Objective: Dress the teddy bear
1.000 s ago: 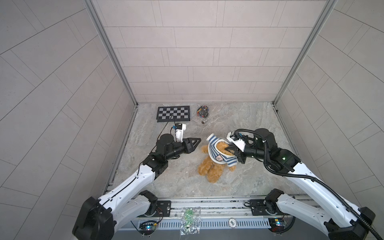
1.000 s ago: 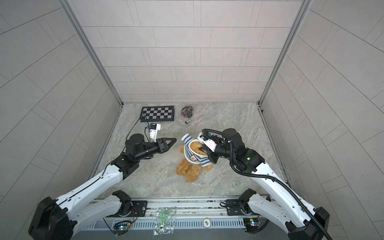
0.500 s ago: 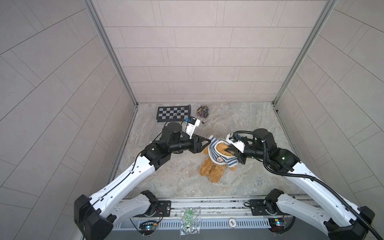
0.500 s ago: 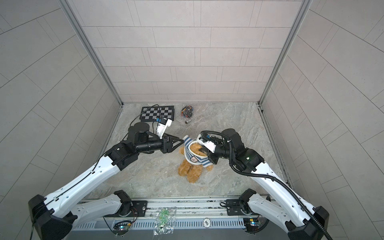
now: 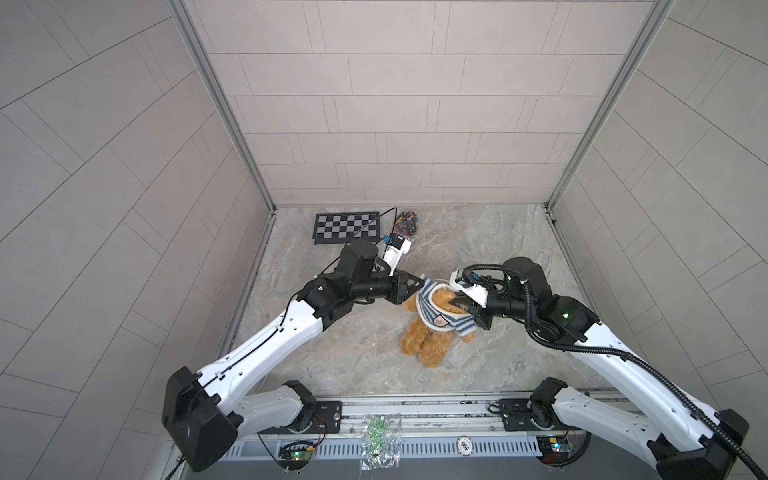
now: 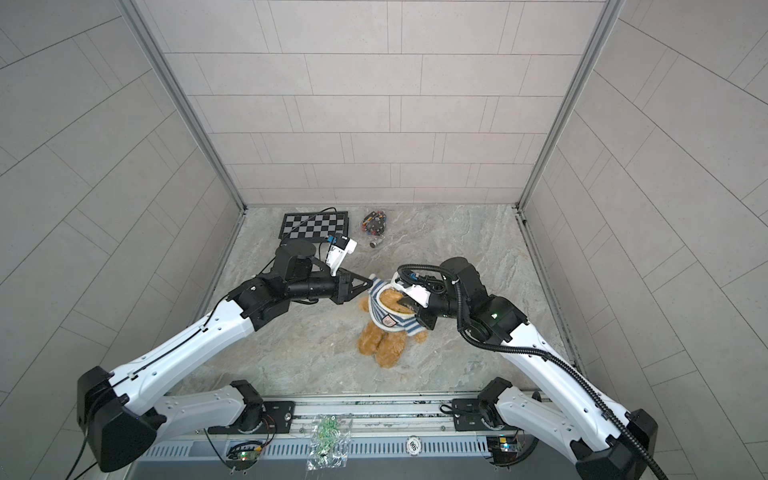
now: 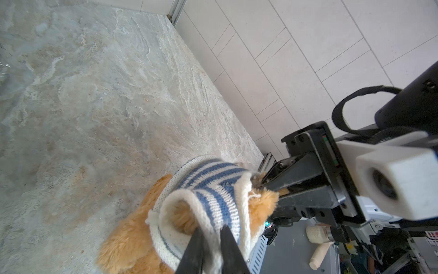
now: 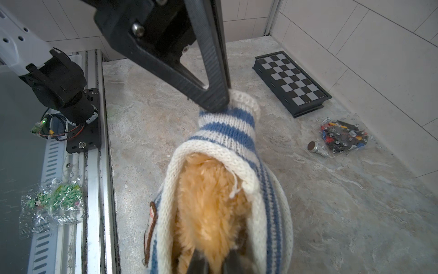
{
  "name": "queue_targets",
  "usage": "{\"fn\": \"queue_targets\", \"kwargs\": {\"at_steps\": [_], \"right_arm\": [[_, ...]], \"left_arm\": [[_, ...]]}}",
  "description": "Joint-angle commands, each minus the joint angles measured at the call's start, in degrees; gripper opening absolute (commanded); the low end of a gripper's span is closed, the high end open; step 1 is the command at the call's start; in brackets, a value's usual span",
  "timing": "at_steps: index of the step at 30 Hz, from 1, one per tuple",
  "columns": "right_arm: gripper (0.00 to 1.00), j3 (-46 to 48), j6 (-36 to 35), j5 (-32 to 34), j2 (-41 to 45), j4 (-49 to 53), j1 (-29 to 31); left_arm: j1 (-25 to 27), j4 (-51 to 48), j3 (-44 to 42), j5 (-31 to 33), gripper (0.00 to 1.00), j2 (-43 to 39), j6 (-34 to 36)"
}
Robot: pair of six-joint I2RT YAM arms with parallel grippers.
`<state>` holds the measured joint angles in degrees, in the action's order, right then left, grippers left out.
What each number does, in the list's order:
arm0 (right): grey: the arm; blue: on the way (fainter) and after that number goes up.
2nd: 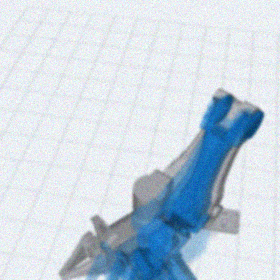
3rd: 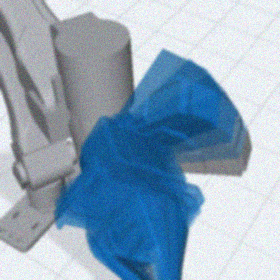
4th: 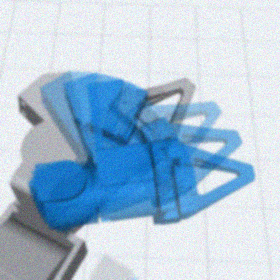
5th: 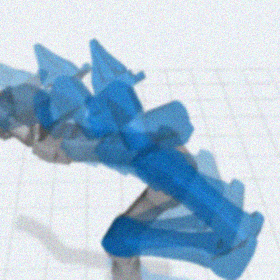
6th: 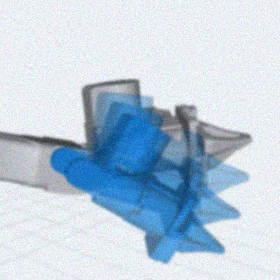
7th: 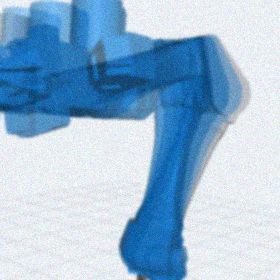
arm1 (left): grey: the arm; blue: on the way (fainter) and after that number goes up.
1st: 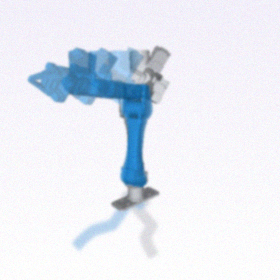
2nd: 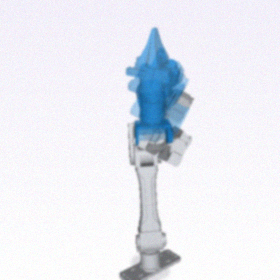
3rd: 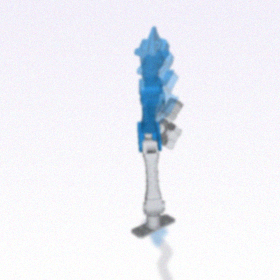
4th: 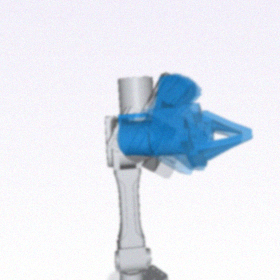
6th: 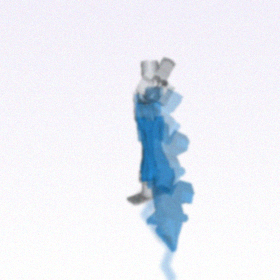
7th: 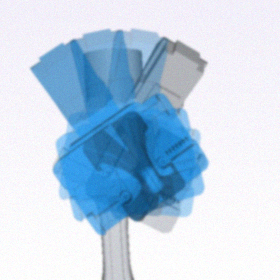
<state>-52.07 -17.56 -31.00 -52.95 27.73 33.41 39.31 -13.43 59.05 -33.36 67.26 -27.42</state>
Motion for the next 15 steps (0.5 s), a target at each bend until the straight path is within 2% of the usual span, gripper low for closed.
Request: {"fn": "queue_targets", "kwargs": {"at_steps": [1, 4, 7, 13, 15], "right_arm": [[0.0, -2.15, -2.82, -0.2, 0.39, -0.09, 0.43], [0.0, -2.15, -3.09, 0.23, 0.65, 0.04, 0.72], [0.0, -2.14, -3.25, 0.75, 1.08, 0.12, 0.86], [0.0, -0.95, -3.79, 1.23, 3.47, -0.88, 1.44], [0.0, -0.76, -4.05, 0.84, 4.27, -1.08, 1.59]], "left_arm": [[0.23, 0.34, 2.24, -0.19, 0.06, 0.06, 0.89], [0.16, -0.27, 2.68, 0.43, 0.0, 0.28, 1.21], [-0.42, -1.04, 2.82, 1.9, 0.0, 0.41, 0.95], [-7.72, 2.52, -2.79, 2.38, 0.0, 0.24, -5.02], [-8.62, 2.63, -3.91, 2.68, 0.0, 0.55, -4.97]]}}
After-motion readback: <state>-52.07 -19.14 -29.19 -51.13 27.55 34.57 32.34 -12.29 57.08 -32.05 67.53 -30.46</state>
